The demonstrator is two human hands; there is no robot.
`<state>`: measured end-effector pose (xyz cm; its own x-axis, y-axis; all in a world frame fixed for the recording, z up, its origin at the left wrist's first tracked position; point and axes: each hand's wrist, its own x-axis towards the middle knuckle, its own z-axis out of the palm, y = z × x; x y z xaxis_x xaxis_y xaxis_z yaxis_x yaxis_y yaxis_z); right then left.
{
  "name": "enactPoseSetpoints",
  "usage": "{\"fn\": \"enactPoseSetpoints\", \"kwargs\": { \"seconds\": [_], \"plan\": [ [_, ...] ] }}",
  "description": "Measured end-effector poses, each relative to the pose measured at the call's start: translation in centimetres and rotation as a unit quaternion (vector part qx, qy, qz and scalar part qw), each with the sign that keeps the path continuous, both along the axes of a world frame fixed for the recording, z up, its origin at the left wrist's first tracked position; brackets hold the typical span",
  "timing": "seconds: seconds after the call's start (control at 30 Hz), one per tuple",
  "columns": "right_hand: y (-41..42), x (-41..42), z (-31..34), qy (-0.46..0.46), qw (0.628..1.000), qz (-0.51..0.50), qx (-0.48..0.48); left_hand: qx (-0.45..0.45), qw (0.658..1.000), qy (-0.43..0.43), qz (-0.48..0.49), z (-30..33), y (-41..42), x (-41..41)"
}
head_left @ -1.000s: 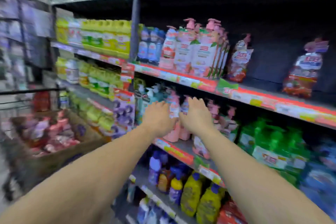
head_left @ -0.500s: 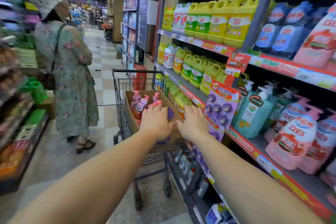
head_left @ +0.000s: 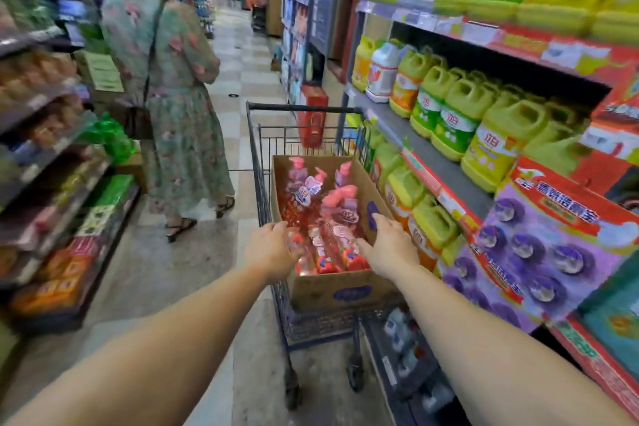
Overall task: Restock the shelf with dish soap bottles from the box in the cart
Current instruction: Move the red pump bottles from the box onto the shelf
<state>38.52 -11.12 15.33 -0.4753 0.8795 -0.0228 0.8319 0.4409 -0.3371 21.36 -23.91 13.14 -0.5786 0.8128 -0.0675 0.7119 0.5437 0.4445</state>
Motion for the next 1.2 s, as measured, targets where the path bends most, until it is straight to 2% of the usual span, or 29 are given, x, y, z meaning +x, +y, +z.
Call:
{"fn": "enactPoseSetpoints", "kwargs": {
  "seconds": [0.2, 0.3, 0.43, 0.77, 0.87, 0.97, 1.1, 1.2],
  "plan": [
    [5.9, -5.1, -4.4, -0.042, 0.998, -0.022, -0.041, -0.022, 0.996, -0.081, 0.006, -4.1, 5.2, -6.1],
    [8.3, -6.5, -6.0, -0.053, 0.996, -0.038, -0.061, -0.023, 0.991, -0.131, -0.019, -7.5, 8.6, -8.2],
    [11.7, -8.8, -8.1, -0.076, 0.989, -0.082, -0.096, -0.029, 0.986, -0.157, -0.056, -8.6, 12.7, -10.2],
    [15.9, -9.5, -13.7, -0.077, 0.964, -0.146, -0.208, -0.114, 0.958, -0.234, -0.121, -13.5, 19.0, -8.7],
    [17.3, -9.5, -15.1, -0.068, 0.956, -0.149, -0.242, -0.131, 0.931, -0.326, -0.095, -15.1, 20.1, -6.6],
    [18.8, -9.4, -17.1, -0.056, 0.949, -0.140, -0.276, -0.137, 0.900, -0.414, -0.027, -16.7, 20.9, -5.1],
    [20.7, -9.4, -18.8, -0.053, 0.947, -0.114, -0.295, -0.120, 0.859, -0.493, 0.068, -18.5, 21.6, -3.2],
    [22.2, -9.5, -19.8, -0.042, 0.939, -0.090, -0.329, -0.085, 0.838, -0.523, 0.133, -19.4, 22.0, -2.3]
  ]
}}
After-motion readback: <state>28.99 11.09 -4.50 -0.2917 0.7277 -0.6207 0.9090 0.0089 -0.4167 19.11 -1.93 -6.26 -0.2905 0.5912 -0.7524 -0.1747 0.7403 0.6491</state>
